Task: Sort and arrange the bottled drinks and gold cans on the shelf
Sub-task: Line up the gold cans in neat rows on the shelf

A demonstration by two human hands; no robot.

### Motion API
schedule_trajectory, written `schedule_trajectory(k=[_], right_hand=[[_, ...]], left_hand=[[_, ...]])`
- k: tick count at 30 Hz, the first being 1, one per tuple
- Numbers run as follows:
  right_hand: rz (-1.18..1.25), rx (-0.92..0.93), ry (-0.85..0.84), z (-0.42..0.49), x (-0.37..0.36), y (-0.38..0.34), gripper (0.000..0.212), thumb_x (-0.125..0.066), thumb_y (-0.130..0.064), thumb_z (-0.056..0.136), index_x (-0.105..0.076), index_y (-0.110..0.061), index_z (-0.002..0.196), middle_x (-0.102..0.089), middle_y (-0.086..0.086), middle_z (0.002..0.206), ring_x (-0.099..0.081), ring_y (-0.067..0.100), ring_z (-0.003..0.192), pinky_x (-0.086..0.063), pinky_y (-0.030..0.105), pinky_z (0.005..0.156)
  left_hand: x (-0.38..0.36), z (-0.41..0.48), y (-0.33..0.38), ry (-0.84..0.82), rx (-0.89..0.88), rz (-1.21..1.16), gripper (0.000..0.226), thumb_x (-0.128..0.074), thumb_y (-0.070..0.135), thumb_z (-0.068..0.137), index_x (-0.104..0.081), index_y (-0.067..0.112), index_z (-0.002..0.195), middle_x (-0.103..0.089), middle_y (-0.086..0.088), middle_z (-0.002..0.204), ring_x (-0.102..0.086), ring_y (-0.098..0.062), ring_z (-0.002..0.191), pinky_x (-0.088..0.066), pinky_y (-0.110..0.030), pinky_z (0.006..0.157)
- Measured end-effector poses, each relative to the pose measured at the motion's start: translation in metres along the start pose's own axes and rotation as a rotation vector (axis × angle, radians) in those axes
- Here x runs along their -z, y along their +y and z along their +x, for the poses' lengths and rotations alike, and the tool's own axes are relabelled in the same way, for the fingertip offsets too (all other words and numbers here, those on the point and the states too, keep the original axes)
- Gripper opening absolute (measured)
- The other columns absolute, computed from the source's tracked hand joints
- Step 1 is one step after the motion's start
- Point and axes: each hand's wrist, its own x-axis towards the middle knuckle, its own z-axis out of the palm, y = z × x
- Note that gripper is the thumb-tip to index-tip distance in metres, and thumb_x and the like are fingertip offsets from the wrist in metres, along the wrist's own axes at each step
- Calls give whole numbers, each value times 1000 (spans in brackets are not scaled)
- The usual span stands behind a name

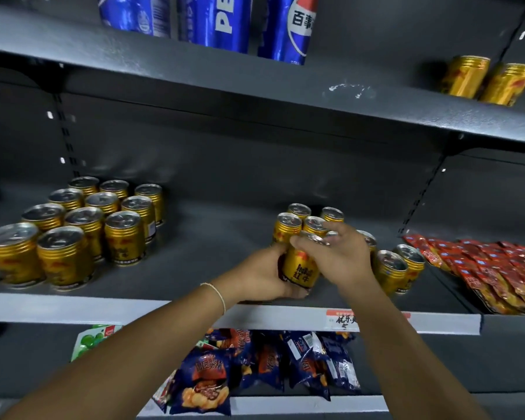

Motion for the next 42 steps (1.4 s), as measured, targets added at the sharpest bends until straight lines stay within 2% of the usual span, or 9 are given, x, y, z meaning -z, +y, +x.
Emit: schedule_trajectory(k=[4,6,9,15,19,22,25,29,42], right_hand=[[182,-73,-99,-4,-31,-20,69,-87,-56,61,-61,-28,118,-67,-13,97,-68,4,86,-56,22,69],[250,-105,-205,-7,-45,-28,66,-87,-56,60,-60,-26,113,-69,-10,99,-69,3,83,-51,18,66],[256,-152,-401,-17,-74,-38,70,-90,-55,50,-64,-22,107,-75,-2,104,-73,12,88,-58,33,82],[374,-140,-436,-37,-130,-56,66,-94,-41,50,-69,-15,105,-77,2,96,-73,21,92,-57,46,89],[504,-132,-441,-57,-167,-65,56,-92,-24,56,-67,-15,105,-77,1,97,-74,16,88,-58,27,68],[515,-129,-442,-71,-197,-66,48,-90,-10,64,-67,-18,104,-77,-1,97,-74,14,88,-57,27,70],[485,-84,-453,-85,-227,-66,48,-90,-7,64,-67,-25,103,-76,-3,99,-73,15,93,-57,37,82],[434,-15,-448,-101,-260,-68,56,-90,-8,65,-65,-33,107,-74,-13,105,-70,6,96,-55,30,84],[320,67,-341,-118,-294,-64,69,-93,-10,62,-55,-39,111,-68,-12,113,-67,2,101,-57,29,87]], left_hand=[[32,-19,-11,62,90,-207,45,-87,9,66,-66,18,105,-74,-3,103,-69,-22,100,-50,-42,99],[49,-30,-18,83,125,-273,42,-84,4,70,-67,11,107,-73,-8,105,-67,-26,104,-47,-45,104],[73,-48,-27,123,136,-313,37,-81,1,72,-68,7,107,-73,-10,106,-66,-29,107,-45,-46,105],[133,-84,-37,51,169,-23,42,-86,26,70,-65,30,107,-73,11,101,-66,-4,98,-51,-32,96],[186,-108,-50,23,219,118,52,-71,10,83,-54,21,131,-62,0,129,-57,-16,121,-45,-36,105],[222,-127,-55,240,186,208,57,-53,-6,88,-47,13,141,-53,-5,142,-50,-17,130,-42,-15,99],[252,-140,-66,408,109,569,40,-54,9,91,-59,15,130,-63,-7,129,-57,-25,120,-48,-31,98],[272,-154,-88,285,128,830,27,-48,29,97,-60,16,116,-63,-10,122,-57,-28,109,-50,-40,91],[273,-162,-124,134,85,881,65,-31,56,99,-36,14,149,-34,-6,156,-30,-24,143,-22,-40,119]])
